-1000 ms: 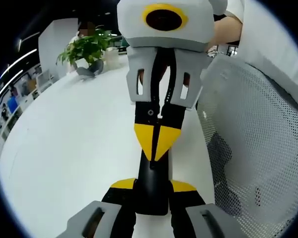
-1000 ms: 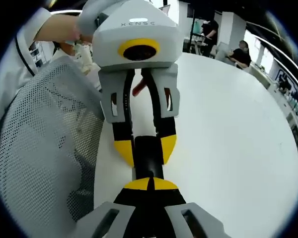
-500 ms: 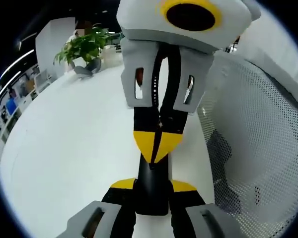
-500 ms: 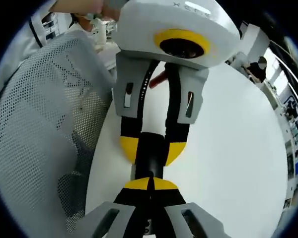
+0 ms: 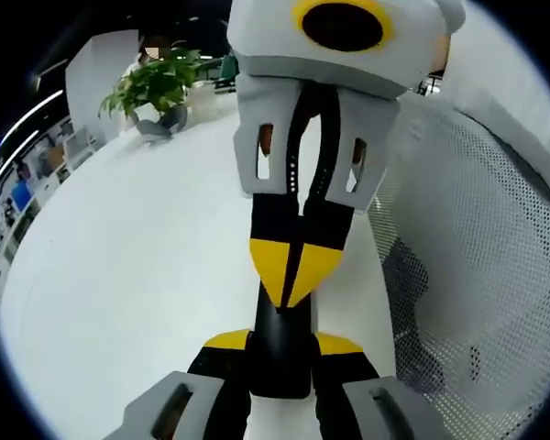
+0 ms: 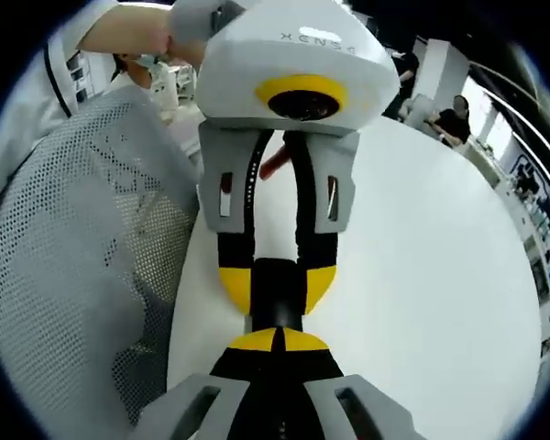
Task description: Press the specified remote control buttons in sequence, fully releasing each button before pressing the next.
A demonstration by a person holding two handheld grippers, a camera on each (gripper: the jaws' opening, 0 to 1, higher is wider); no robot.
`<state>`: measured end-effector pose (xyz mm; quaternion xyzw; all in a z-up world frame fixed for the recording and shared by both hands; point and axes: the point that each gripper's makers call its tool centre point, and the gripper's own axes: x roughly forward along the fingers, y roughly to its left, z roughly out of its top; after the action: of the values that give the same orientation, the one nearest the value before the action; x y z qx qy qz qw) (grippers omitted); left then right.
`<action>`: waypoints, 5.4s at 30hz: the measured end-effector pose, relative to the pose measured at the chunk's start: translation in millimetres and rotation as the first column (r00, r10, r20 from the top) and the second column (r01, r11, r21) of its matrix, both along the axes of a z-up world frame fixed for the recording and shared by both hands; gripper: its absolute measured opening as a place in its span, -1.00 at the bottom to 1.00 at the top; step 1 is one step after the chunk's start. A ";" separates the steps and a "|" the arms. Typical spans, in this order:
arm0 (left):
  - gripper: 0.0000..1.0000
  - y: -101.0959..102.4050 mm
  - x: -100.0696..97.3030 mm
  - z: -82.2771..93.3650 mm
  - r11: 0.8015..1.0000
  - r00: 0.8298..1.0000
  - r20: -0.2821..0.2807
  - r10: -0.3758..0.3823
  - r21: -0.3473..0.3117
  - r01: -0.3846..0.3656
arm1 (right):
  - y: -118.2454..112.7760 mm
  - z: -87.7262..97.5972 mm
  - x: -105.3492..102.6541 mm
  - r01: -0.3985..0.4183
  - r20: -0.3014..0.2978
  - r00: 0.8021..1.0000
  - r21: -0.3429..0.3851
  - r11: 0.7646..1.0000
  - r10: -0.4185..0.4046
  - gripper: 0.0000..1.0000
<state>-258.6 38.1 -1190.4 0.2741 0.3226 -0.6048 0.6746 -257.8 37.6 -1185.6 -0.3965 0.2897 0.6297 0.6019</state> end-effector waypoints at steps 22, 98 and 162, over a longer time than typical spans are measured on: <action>-0.52 -2.5 0.1 -1.5 0.997 1.000 -0.003 -0.009 0.073 0.009 | -1.1 1.8 -2.8 0.017 -0.029 0.999 0.026 0.999 -0.017 -1.00; 0.59 -4.6 27.6 123.9 0.732 0.821 0.003 0.571 -0.456 -0.507 | -38.6 -3.6 0.0 0.286 -0.175 0.947 0.084 0.954 -0.269 -0.52; 1.00 80.7 26.2 188.3 0.459 0.546 0.076 0.834 -0.644 -0.612 | -61.0 -10.4 69.4 0.268 -0.139 0.953 -0.019 0.963 -0.268 -0.55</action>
<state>-232.4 118.8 -1002.2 0.0132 0.0837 -0.2483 0.9650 -188.4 -23.4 -1196.0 -0.3082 0.3822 0.5688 0.6598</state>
